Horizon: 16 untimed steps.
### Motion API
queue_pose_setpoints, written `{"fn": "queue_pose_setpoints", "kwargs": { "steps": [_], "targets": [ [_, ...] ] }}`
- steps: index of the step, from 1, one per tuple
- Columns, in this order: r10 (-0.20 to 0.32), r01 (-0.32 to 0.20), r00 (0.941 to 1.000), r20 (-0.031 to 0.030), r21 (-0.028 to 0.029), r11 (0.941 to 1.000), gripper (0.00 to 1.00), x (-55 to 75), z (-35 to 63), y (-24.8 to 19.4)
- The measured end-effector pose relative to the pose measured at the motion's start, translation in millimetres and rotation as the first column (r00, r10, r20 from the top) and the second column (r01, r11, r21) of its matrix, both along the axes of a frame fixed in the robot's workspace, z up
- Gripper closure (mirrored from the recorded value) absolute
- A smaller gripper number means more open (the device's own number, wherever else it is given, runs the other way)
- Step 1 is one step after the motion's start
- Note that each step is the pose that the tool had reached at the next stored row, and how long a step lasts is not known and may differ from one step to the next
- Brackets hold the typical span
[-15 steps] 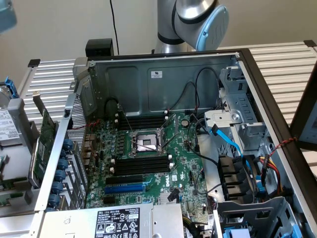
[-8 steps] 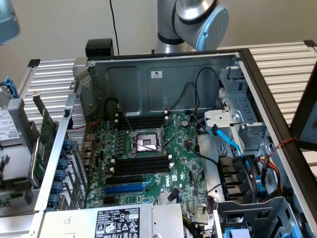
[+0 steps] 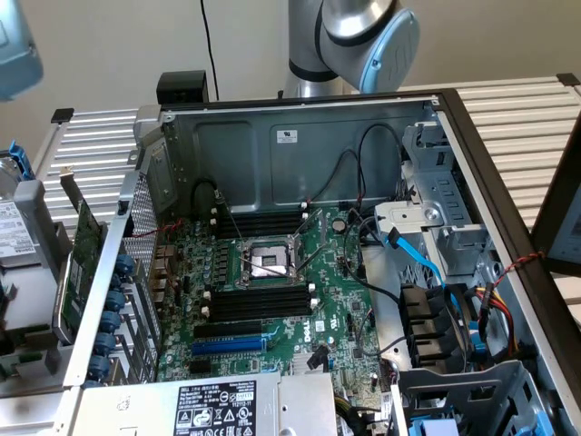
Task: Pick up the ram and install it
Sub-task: 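Pick up the ram and move it above insertion slot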
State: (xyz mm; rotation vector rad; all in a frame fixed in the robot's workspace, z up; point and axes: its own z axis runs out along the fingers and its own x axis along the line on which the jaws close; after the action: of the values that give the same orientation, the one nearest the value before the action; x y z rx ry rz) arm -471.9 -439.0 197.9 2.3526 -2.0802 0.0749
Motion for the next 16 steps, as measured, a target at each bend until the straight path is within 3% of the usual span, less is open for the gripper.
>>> {"fn": "queue_pose_setpoints", "kwargs": {
  "steps": [1,4,5,7,16],
  "targets": [
    [0.000,0.000,1.0000,-0.0002,-0.0002,1.0000,0.60,-0.1,0.0,0.0],
    [0.000,0.000,1.0000,-0.0002,-0.0001,1.0000,0.78,0.0,1.6,-0.1],
    [0.000,0.000,1.0000,0.0000,0.0002,1.0000,0.78,0.0,3.5,-0.2],
    [0.000,0.000,1.0000,0.0000,0.0000,1.0000,0.87,0.0,11.0,-0.5],
    [0.000,0.000,1.0000,0.0000,-0.0003,1.0000,0.87,0.2,51.8,-0.5]
  ]
}}
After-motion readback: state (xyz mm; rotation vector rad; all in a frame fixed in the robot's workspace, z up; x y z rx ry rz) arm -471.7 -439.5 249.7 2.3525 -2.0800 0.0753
